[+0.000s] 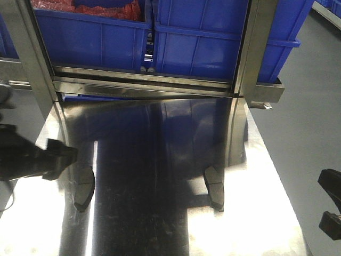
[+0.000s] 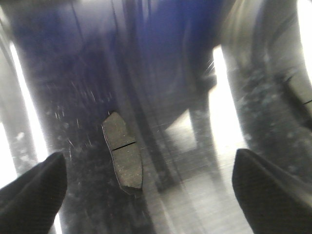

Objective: Move and align brake pads A on conveyor
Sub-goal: 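Lower the left gripper over the nearer brake pad and close on it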

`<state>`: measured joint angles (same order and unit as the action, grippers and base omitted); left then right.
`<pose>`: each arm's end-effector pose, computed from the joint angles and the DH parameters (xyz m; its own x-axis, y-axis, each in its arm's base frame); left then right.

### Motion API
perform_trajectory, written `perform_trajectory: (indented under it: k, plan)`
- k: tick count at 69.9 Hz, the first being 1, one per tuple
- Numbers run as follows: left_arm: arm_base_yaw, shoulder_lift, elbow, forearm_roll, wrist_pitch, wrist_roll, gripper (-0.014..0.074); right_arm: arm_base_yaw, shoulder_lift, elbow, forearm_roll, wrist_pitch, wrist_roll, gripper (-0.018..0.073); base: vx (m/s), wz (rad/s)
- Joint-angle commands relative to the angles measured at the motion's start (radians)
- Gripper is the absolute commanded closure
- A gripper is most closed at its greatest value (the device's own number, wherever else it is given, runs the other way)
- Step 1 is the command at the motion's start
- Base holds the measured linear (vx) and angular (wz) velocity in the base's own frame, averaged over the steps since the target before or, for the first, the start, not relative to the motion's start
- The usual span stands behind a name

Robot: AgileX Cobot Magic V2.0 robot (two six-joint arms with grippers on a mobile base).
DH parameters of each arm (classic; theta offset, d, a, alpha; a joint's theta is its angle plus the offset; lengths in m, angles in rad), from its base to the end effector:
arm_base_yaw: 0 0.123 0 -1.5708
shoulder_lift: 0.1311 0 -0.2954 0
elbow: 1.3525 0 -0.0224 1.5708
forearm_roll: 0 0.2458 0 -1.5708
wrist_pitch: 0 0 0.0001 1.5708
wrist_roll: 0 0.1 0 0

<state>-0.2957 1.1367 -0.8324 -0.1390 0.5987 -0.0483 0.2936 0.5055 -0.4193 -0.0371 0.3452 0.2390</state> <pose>0.2132 -0.0731 0.3015 -0.7401 0.0560 -0.6702 0.2246 0.9599 -0.1679 0.0983 0.0284 0.2874 -0.3725 0.0991 -0.9227 -0.2069 0.9604 0.1867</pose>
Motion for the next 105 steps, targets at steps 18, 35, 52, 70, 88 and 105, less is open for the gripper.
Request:
perform_trajectory:
  k: [18, 35, 52, 70, 88, 105]
  plan:
    - [-0.045, 0.347, -0.169, 0.139, -0.061, -0.212, -0.0031, -0.005, 0.007, -0.028, -0.007, -0.068, -0.005, 0.0568, 0.0, 0.0]
    - [-0.045, 0.485, -0.187, 0.294, -0.057, -0.468, -0.0024, -0.005, 0.007, -0.028, -0.007, -0.068, -0.005, 0.0568, 0.0, 0.0]
    - [-0.054, 0.552, -0.187, 0.27, -0.082, -0.471, -0.001, -0.005, 0.007, -0.028, -0.007, -0.068, -0.005, 0.0568, 0.0, 0.0]
    - [-0.054, 0.595, -0.187, 0.271, -0.088, -0.48, 0.0004, -0.005, 0.007, -0.028, -0.007, -0.068, -0.005, 0.0568, 0.0, 0.0]
    - [-0.054, 0.621, -0.187, 0.273, -0.087, -0.48, 0.0004, -0.005, 0.007, -0.028, -0.007, -0.068, -0.005, 0.0568, 0.0, 0.0]
    - [-0.065, 0.619, -0.187, 0.272, -0.091, -0.48, 0.0017, -0.005, 0.007, -0.028, -0.007, -0.068, -0.005, 0.0568, 0.0, 0.0]
